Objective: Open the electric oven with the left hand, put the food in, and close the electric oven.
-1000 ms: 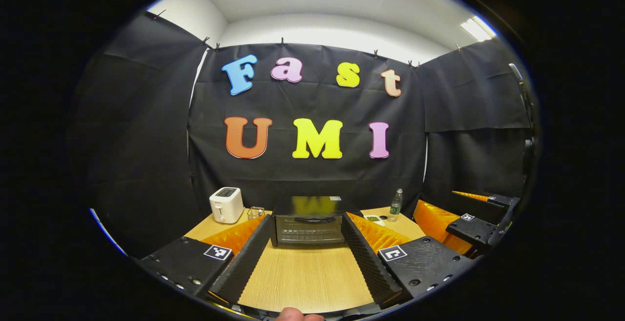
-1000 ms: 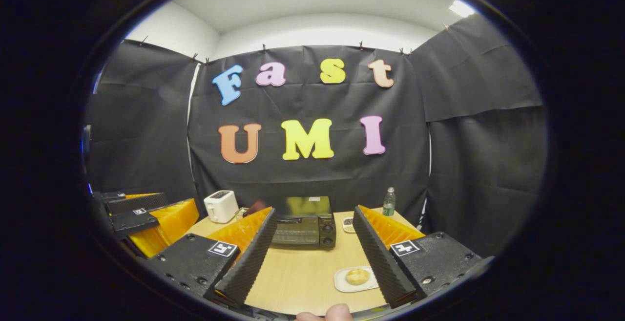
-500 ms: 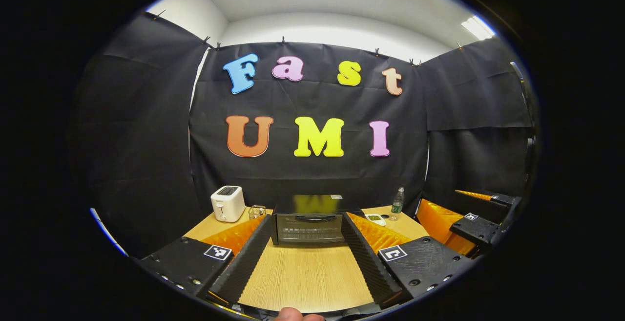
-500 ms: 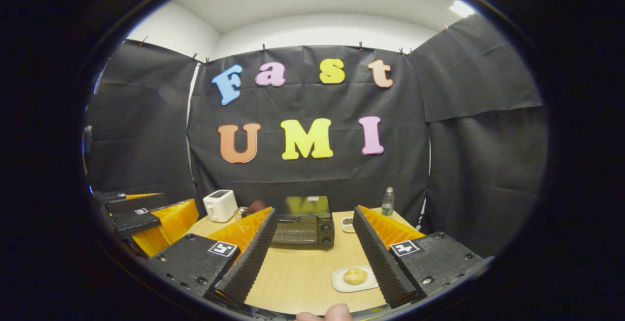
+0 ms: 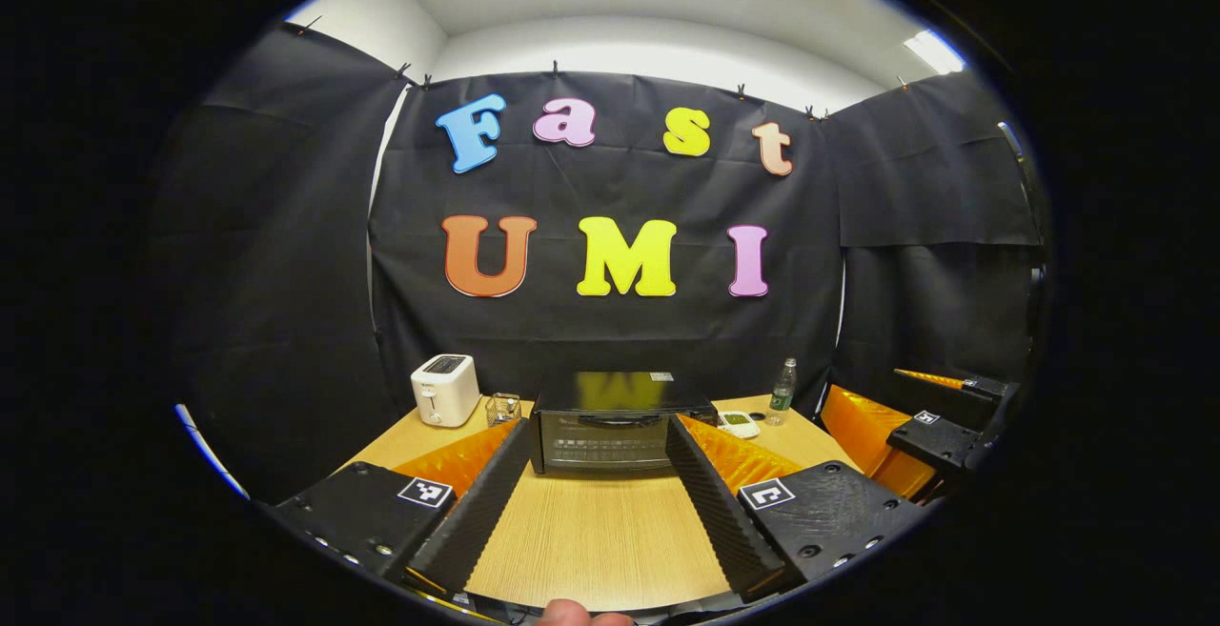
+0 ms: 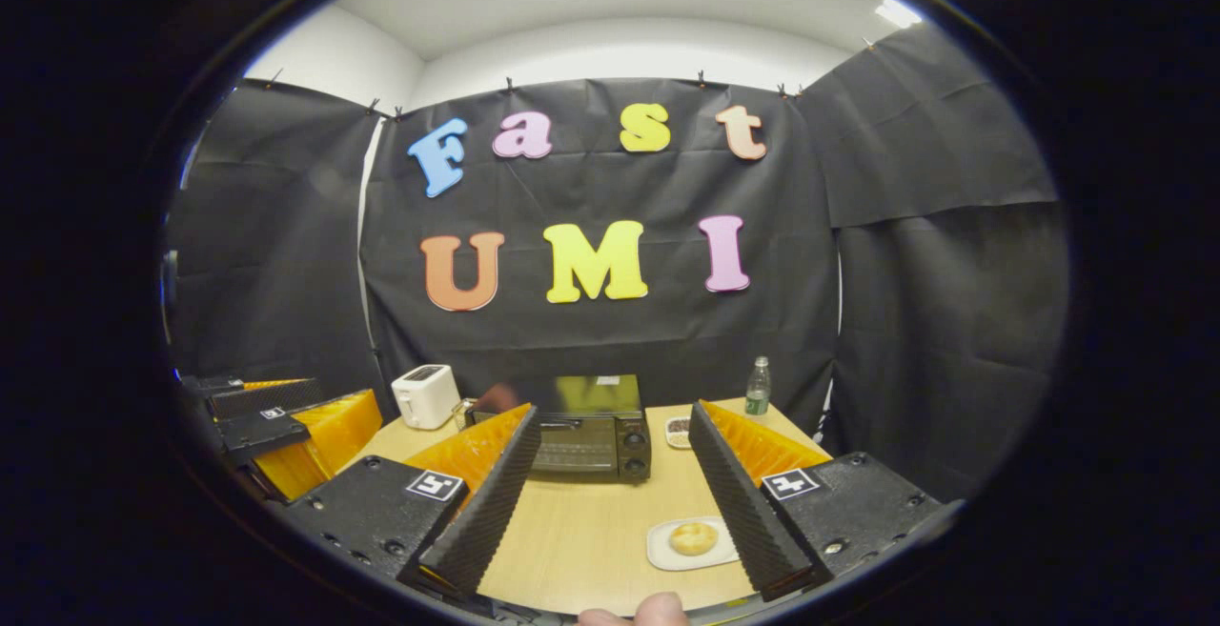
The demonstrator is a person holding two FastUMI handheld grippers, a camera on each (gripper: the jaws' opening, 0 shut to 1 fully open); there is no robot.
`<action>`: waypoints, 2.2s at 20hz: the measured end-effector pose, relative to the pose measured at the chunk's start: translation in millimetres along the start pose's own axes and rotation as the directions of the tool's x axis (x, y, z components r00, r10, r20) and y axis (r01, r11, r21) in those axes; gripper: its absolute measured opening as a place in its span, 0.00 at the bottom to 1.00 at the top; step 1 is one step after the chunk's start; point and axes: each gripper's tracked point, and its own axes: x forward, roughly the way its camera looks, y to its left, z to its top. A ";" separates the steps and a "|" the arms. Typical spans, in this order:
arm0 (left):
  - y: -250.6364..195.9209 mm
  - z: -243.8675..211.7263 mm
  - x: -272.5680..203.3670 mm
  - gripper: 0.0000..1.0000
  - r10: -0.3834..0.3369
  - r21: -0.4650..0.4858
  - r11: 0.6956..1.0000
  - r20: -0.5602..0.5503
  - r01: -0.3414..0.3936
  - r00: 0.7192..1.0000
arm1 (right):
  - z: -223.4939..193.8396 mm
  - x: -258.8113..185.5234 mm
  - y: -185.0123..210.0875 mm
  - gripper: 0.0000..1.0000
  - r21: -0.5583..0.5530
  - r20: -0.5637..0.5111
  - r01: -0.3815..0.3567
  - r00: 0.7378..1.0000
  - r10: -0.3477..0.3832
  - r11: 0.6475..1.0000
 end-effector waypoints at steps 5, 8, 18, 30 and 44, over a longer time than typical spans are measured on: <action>-10.8 -22.9 39.4 0.93 -0.025 -0.040 0.999 -0.052 0.023 0.998 | -0.3 14.0 -30.2 0.97 -0.020 -0.029 0.044 0.999 -0.045 0.999; -22.9 -38.8 79.7 0.94 -0.055 -0.036 0.998 -0.076 0.053 0.996 | 0.3 25.2 -61.6 0.97 -0.031 -0.043 0.095 0.994 -0.097 0.995; -28.0 -90.1 253.1 0.94 -0.021 0.002 1.000 -0.127 0.021 0.992 | -1.1 87.8 -134.4 0.98 -0.089 -0.088 0.155 0.983 -0.163 0.984; -12.8 -144.2 309.0 0.96 0.015 0.054 0.999 -0.228 -0.003 0.973 | -36.2 118.2 -155.5 0.99 -0.090 -0.199 0.153 0.965 -0.168 0.984; -19.6 -177.4 221.5 0.96 -0.082 -0.009 0.996 -0.347 0.084 0.934 | -32.4 83.0 -141.2 0.99 -0.069 -0.181 0.178 0.966 -0.188 0.982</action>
